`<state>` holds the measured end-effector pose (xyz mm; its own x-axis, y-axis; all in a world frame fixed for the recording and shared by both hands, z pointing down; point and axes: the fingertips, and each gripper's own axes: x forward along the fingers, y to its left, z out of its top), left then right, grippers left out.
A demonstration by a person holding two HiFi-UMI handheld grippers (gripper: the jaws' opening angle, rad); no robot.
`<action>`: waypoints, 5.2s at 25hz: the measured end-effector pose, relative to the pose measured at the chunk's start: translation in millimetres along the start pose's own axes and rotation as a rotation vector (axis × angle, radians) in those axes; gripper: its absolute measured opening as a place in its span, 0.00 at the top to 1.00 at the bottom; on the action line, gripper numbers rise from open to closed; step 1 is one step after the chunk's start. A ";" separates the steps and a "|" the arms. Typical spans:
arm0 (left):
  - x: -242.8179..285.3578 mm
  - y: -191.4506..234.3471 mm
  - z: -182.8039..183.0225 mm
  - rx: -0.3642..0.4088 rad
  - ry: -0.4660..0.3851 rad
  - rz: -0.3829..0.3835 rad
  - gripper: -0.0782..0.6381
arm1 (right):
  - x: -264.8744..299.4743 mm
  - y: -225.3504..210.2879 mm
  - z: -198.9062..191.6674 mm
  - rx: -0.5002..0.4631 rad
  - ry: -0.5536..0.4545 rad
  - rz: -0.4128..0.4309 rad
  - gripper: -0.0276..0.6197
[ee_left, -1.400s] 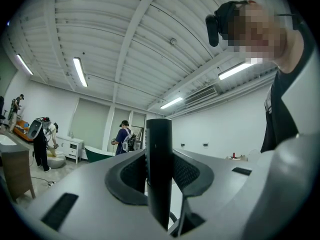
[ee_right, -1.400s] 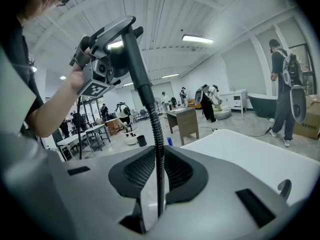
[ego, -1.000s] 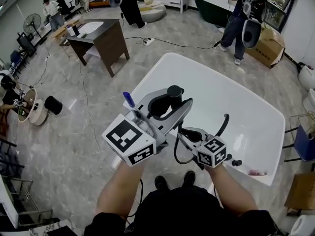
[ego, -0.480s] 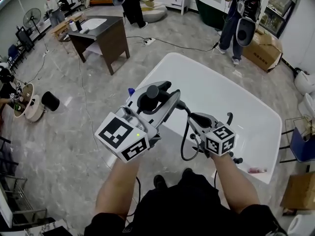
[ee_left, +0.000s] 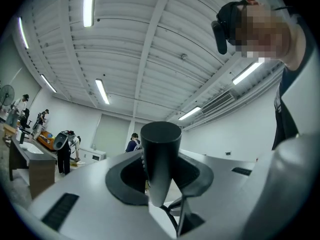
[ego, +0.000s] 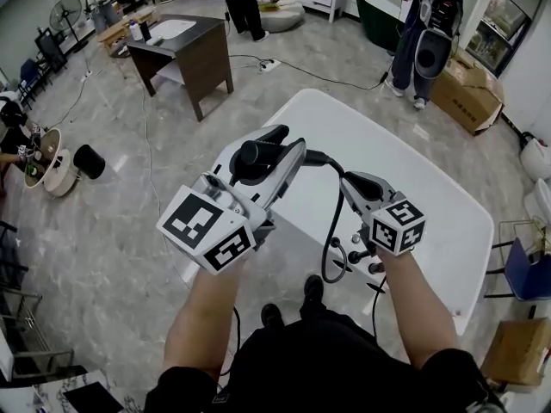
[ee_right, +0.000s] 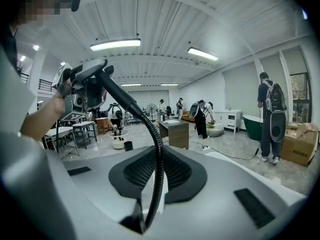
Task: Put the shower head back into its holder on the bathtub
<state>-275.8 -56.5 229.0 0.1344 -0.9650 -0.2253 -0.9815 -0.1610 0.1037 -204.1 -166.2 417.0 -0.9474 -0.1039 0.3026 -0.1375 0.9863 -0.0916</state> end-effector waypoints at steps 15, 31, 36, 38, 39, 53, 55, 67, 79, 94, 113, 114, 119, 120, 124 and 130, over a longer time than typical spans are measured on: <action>43.5 27.8 -12.7 -0.001 0.006 0.045 0.72 | 17.1 -55.4 20.3 0.012 -0.053 0.002 0.89; 71.1 43.6 11.9 0.038 -0.042 0.061 0.72 | 46.1 -37.4 39.0 0.014 -0.082 0.222 0.84; 74.4 40.4 10.8 0.045 -0.034 0.052 0.72 | 53.7 6.7 -19.4 0.100 0.038 0.373 0.59; 74.2 37.2 13.1 0.031 -0.040 0.039 0.72 | 59.2 22.5 -40.2 0.125 0.079 0.397 0.56; 73.7 35.7 14.6 0.020 -0.045 0.031 0.72 | 62.6 29.1 -48.7 0.133 0.094 0.403 0.56; 57.6 30.2 24.7 -0.032 -0.074 -0.017 0.72 | 91.4 45.0 -74.0 0.096 0.107 0.328 0.85; 55.4 32.0 23.4 -0.023 -0.069 -0.013 0.72 | 91.0 36.7 -71.6 0.096 0.101 0.297 0.85; 56.6 52.7 -14.7 0.106 0.000 0.086 0.73 | 76.5 -82.6 -19.7 0.094 0.034 0.019 0.86; 47.6 65.5 -24.5 0.090 -0.024 0.125 0.73 | 68.9 -98.0 10.6 0.060 0.006 -0.022 0.86; 38.5 6.1 -36.0 0.014 -0.001 -0.054 0.73 | 27.8 -24.0 -106.8 0.196 0.158 0.011 0.84; 10.6 -86.5 -76.4 0.014 0.129 -0.183 0.73 | -95.8 19.2 -151.4 0.326 0.114 -0.124 0.84; 12.6 -91.6 -80.7 0.022 0.138 -0.180 0.73 | -102.6 18.1 -145.4 0.320 0.093 -0.122 0.84; 26.9 -109.5 -102.5 0.031 0.187 -0.151 0.73 | -132.2 17.2 -109.8 0.277 -0.006 -0.095 0.87; 29.2 -113.0 -108.2 0.032 0.199 -0.142 0.73 | -139.1 18.2 -104.7 0.269 -0.022 -0.088 0.88; 38.7 -128.1 -129.6 0.047 0.241 -0.104 0.73 | -165.3 17.6 -92.6 0.253 -0.073 -0.063 0.91; 53.9 -151.8 -166.2 0.078 0.315 -0.079 0.73 | -197.0 7.5 -89.4 0.259 -0.118 -0.036 0.93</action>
<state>-96.9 -118.5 362.1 0.2336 -0.9689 0.0820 -0.9723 -0.2327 0.0203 7.3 -126.9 441.6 -0.9657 -0.1673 0.1985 -0.2261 0.9175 -0.3272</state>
